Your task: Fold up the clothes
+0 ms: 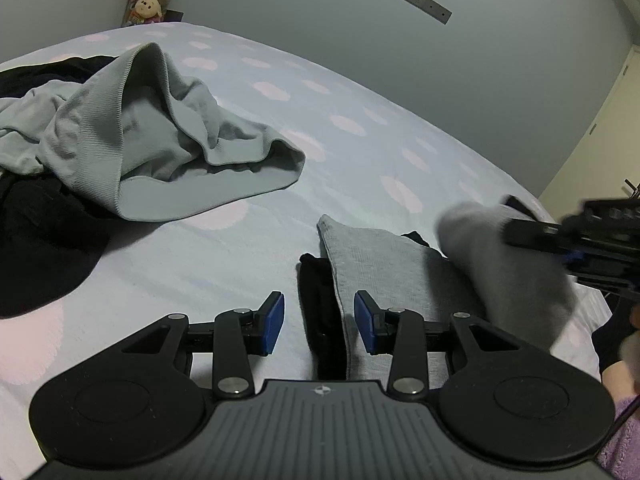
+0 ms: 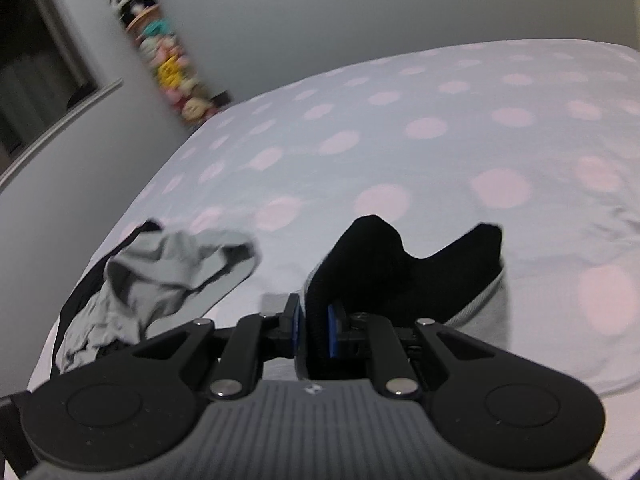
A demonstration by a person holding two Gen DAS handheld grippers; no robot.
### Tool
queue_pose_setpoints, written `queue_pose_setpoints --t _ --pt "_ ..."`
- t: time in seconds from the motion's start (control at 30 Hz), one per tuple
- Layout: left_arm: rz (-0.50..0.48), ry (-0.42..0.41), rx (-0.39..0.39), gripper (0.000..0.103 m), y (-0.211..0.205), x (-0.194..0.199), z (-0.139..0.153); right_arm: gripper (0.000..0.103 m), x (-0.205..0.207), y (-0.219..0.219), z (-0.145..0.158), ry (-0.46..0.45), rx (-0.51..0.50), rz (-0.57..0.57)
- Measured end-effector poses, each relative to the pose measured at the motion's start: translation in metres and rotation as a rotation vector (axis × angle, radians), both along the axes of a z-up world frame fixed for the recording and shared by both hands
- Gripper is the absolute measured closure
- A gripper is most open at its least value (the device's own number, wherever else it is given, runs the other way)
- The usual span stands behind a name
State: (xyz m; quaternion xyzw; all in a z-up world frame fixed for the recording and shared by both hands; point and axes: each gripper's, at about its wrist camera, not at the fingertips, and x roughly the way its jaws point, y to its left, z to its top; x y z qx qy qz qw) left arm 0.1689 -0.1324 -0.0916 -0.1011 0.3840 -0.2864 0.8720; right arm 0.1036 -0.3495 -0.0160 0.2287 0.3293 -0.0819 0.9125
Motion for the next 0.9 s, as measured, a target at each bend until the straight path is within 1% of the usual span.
queue_pose_setpoints --t 0.17,0.23,0.43,0.5,0.6,0.67,0.8,0.9 --pt "0.003 0.009 -0.003 0.068 0.002 0.003 -0.002 0.088 0.03 0.038 -0.019 0.052 -0.029 0.091" --pt "0.003 0.015 -0.004 0.068 0.003 0.003 -0.003 0.088 0.037 0.047 -0.029 0.075 -0.066 0.098" --pt "0.006 0.036 -0.006 0.068 0.005 0.004 -0.003 0.087 0.048 0.051 -0.051 0.136 -0.057 0.1" --pt "0.006 0.043 -0.007 0.068 0.005 0.005 -0.003 0.078 0.047 0.053 -0.048 0.13 -0.071 0.107" --pt "0.005 0.05 -0.009 0.068 0.006 0.005 -0.002 0.075 0.039 0.053 -0.035 0.101 -0.092 0.113" --pt "-0.006 0.044 -0.014 0.068 0.006 0.001 0.005 0.07 0.028 0.051 -0.023 0.068 -0.11 0.109" --pt "-0.033 0.04 -0.02 0.068 0.007 -0.009 0.016 0.068 -0.002 0.038 -0.001 0.02 -0.141 0.078" --pt "-0.052 0.059 0.004 0.068 0.006 -0.017 0.019 0.065 -0.026 0.02 0.002 0.017 -0.137 0.04"
